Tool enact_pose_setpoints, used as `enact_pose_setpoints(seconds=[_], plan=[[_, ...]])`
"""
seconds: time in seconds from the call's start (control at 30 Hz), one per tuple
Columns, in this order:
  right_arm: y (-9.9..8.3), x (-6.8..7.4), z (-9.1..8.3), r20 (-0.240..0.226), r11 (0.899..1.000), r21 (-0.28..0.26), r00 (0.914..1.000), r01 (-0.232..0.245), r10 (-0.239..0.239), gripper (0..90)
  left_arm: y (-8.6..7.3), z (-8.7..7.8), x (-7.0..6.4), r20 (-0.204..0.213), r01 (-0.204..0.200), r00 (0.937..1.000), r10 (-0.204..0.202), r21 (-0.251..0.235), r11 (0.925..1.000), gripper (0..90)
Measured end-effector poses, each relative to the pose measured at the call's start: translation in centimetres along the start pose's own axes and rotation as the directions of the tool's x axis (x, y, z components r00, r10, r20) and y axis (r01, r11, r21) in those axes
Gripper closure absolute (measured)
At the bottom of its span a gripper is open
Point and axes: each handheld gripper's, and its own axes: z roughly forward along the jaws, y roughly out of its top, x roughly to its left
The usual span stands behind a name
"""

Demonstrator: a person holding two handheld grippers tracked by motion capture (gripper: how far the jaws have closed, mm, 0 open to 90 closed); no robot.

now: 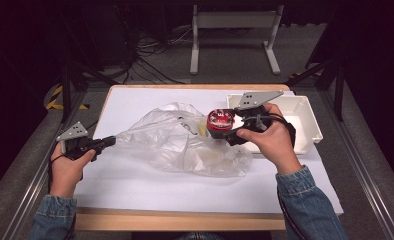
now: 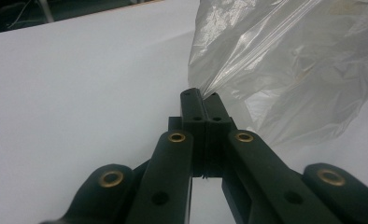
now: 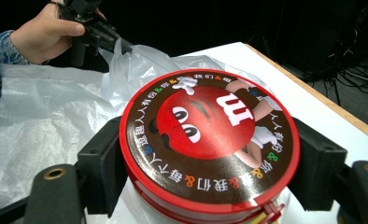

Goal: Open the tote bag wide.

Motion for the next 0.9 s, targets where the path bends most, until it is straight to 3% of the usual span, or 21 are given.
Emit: enact_pose_setpoints(seconds=[0.5, 0.57, 0.6, 0.63, 0.7, 0.9], plan=[[-0.7, -0.1, -0.8, 0.003, 1.000, 0.000, 1.0000, -0.009, 0.009, 24.7, 0.1, 0.1, 0.0, -0.004, 0.002, 1.0000, -0.002, 0.005, 1.0000, 90.0], [-0.7, -0.1, -1.0, 0.006, 1.000, -0.002, 0.9999, -0.010, 0.010, 24.7, 0.0, 0.1, 0.0, -0.031, 0.003, 0.9995, -0.003, 0.015, 0.9999, 90.0], [-0.7, -0.1, -1.1, 0.013, 1.000, -0.003, 0.9999, -0.007, 0.007, 24.6, 0.0, 0.0, 0.1, -0.070, -0.004, 0.9975, 0.006, 0.034, 0.9994, 90.0], [-0.7, -0.2, -1.4, 0.037, 1.000, -0.001, 0.9993, -0.002, 0.002, 24.6, -0.1, -0.2, 0.3, -0.071, 0.001, 0.9975, 0.001, 0.036, 0.9994, 90.0], [-0.8, -0.4, -2.0, 0.071, 1.000, -0.011, 0.9975, 0.000, 0.001, 24.7, -0.5, -0.4, 0.9, -0.024, 0.050, 0.9985, -0.050, 0.001, 0.9987, 90.0], [-1.4, -1.5, -3.5, 0.124, 1.000, -0.019, 0.9919, -0.025, 0.027, 24.8, -0.6, -0.8, 1.2, -0.029, 0.058, 0.9979, -0.058, -0.008, 0.9983, 90.0]])
